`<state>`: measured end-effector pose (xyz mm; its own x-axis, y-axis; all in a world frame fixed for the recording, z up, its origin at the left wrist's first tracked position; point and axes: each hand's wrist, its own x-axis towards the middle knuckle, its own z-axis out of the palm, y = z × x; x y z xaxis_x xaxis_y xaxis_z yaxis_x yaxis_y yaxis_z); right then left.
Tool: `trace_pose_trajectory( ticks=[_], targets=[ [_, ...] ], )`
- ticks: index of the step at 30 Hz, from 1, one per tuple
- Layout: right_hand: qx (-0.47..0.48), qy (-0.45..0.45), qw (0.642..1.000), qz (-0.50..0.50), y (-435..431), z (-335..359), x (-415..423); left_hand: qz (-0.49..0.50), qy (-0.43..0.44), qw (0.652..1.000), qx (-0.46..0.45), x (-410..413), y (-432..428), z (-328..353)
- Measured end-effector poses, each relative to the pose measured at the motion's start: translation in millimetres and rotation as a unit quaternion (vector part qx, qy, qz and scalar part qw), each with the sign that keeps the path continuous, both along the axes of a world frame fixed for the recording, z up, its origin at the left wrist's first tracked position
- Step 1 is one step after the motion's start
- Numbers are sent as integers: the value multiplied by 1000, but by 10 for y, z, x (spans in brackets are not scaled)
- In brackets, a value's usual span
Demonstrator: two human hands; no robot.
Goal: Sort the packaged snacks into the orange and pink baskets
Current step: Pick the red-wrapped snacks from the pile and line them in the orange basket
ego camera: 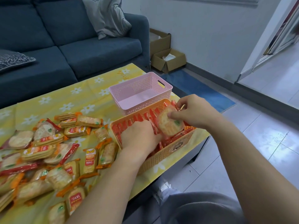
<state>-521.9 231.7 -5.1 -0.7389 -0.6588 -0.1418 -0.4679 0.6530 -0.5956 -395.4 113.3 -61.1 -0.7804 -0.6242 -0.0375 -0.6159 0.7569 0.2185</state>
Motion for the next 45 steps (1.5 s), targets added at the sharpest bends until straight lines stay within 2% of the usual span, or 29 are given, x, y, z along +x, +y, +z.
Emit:
trace_pose_trajectory(
  ticks=[3,8,14,17,19,21,22,23,26,28,31,33,37,40,43,45],
  targets=[
    [33,21,999,1,-113,-92,74,11,-13,999,-32,-62,34,-17],
    [56,44,997,-7,-155,-140,62,53,-5,991,124,-58,-174,-35],
    [131,110,985,25,-375,-306,299,77,73,975,196,-29,-224,42],
    [152,68,984,67,-413,-397,329,42,131,971,194,-4,-221,-35],
    [142,-12,984,106,-345,-361,253,-8,193,962,192,-2,-194,-64],
    [102,-115,983,98,-219,-288,140,-77,204,960,178,-20,-152,-53],
    [79,-127,986,76,-157,-255,77,-100,186,963,167,-29,-132,-57],
    [56,-103,992,52,-110,-220,11,-110,158,971,143,-35,-118,-66],
    [26,61,998,-9,-63,-232,-149,-103,97,988,56,-41,-109,-113],
    [74,102,992,23,-90,-308,-159,-89,87,991,44,-41,-115,-118],
    [189,168,965,71,-161,-425,-97,-76,85,992,49,-49,-111,-119],
    [218,222,948,70,-195,-425,-78,-75,84,992,58,-44,-112,-115],
    [243,250,935,63,-206,-460,-102,-74,87,989,89,-39,-135,-120],
    [243,228,937,101,-179,-401,-115,-76,89,989,91,-37,-149,-125],
    [178,220,952,112,-93,-240,-153,-72,107,987,95,-42,-143,-127],
    [105,205,965,126,-42,-157,-153,-57,177,977,105,-56,-138,-98]
  ],
)
